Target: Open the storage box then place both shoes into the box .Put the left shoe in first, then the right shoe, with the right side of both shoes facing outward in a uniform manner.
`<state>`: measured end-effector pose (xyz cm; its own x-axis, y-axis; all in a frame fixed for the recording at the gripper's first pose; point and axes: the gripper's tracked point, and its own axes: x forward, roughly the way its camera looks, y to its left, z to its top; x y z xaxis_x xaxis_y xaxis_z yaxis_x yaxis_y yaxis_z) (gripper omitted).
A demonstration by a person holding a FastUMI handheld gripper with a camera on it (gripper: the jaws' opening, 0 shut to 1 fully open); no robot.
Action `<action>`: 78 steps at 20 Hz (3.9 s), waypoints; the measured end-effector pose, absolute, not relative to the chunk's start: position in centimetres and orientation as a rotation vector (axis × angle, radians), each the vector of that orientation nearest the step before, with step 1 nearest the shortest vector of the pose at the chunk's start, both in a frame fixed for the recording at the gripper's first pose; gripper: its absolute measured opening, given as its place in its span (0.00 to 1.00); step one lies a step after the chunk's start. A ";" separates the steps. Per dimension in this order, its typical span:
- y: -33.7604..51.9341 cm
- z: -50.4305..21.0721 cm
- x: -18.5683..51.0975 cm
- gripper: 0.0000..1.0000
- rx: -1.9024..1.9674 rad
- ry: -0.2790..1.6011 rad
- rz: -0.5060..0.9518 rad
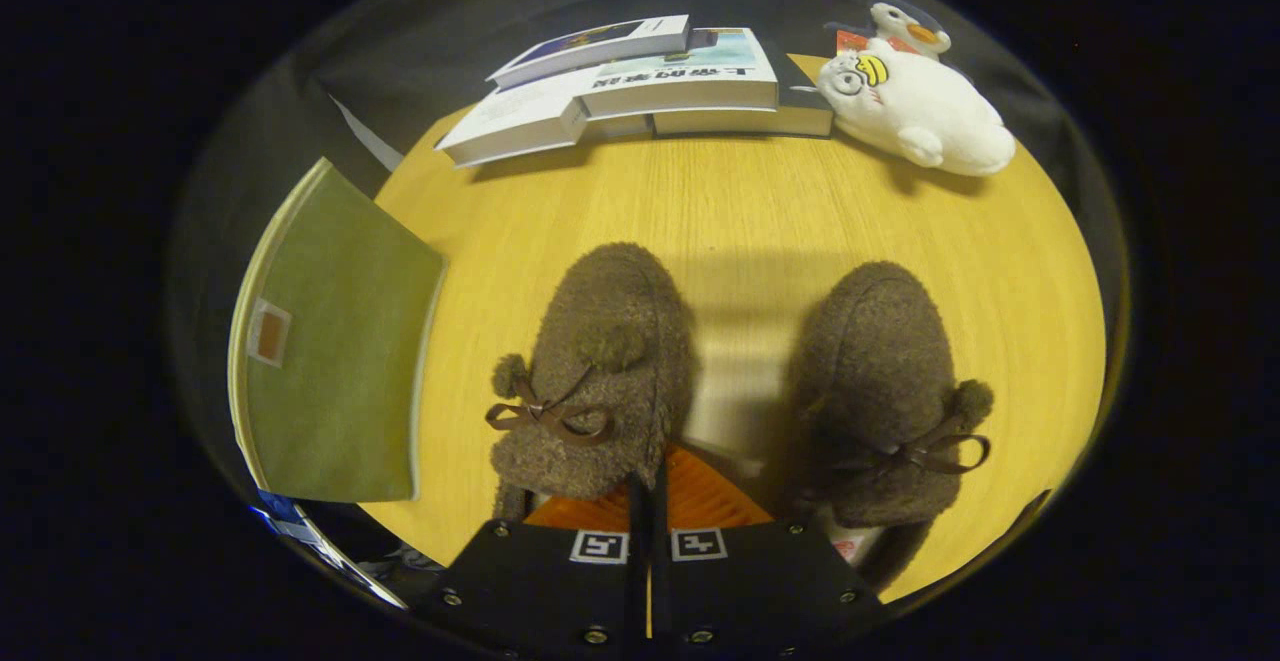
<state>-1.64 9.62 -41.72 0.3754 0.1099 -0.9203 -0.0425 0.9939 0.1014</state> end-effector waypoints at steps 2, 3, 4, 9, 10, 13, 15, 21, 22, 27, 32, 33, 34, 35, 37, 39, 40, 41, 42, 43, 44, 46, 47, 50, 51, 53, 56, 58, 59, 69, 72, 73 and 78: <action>10.0 -42.3 -1.3 0.01 0.037 1.196 0.097; 10.2 -41.9 -1.4 0.01 0.030 1.196 0.100; 10.4 -41.1 -1.4 0.01 0.024 1.196 0.107; 13.1 -36.2 -0.2 0.01 0.047 1.171 0.158; 13.8 -34.8 0.2 0.02 0.050 1.160 0.170; 16.6 -30.8 1.4 0.01 0.064 1.127 0.219; 18.8 -28.6 2.0 0.01 0.066 1.114 0.263; 27.6 -24.5 2.4 0.01 0.091 1.119 0.429; 29.1 -24.3 2.4 0.01 0.086 1.121 0.460; 35.9 -25.6 2.7 0.01 0.017 1.140 0.552; 39.6 -29.6 2.4 0.01 -0.069 1.208 0.551; 39.9 -30.5 2.2 0.01 -0.089 1.220 0.544; 40.1 -31.3 2.2 0.01 -0.106 1.230 0.542; 40.3 -31.9 2.0 0.01 -0.116 1.239 0.541; 41.0 -32.8 1.5 0.03 -0.114 1.253 0.552; 41.4 -33.2 1.1 0.15 -0.110 1.264 0.570; 41.6 -32.9 1.0 0.35 -0.112 1.256 0.585; 41.5 -32.5 1.1 0.56 -0.126 1.240 0.590; 41.2 -32.3 1.3 0.77 -0.144 1.220 0.595; 40.9 -31.6 1.6 0.97 -0.156 1.204 0.598; 40.6 -31.1 1.6 0.97 -0.155 1.194 0.603; 40.1 -30.0 1.5 0.97 -0.133 1.186 0.608; 39.7 -29.4 1.6 0.97 -0.122 1.179 0.609; 37.8 -27.4 2.0 0.97 -0.093 1.154 0.606; 37.1 -26.7 2.0 0.97 -0.084 1.146 0.606; 35.2 -25.6 2.1 0.97 -0.069 1.130 0.602; 31.1 -24.8 2.2 0.97 -0.083 1.103 0.561; 27.8 -24.8 2.3 0.98 -0.104 1.077 0.519; 26.4 -24.9 2.0 0.98 -0.107 1.073 0.500; 11.9 -25.9 -0.6 0.98 -0.024 1.100 0.253; 8.6 -25.9 -1.1 0.98 -0.005 1.096 0.186; 7.6 -25.9 -1.3 0.98 0.000 1.094 0.167; 3.5 -27.2 -2.9 0.98 0.018 1.120 0.090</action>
<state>-2.93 3.48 -27.19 0.4321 0.0811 -0.8982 -0.0632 0.9962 0.0596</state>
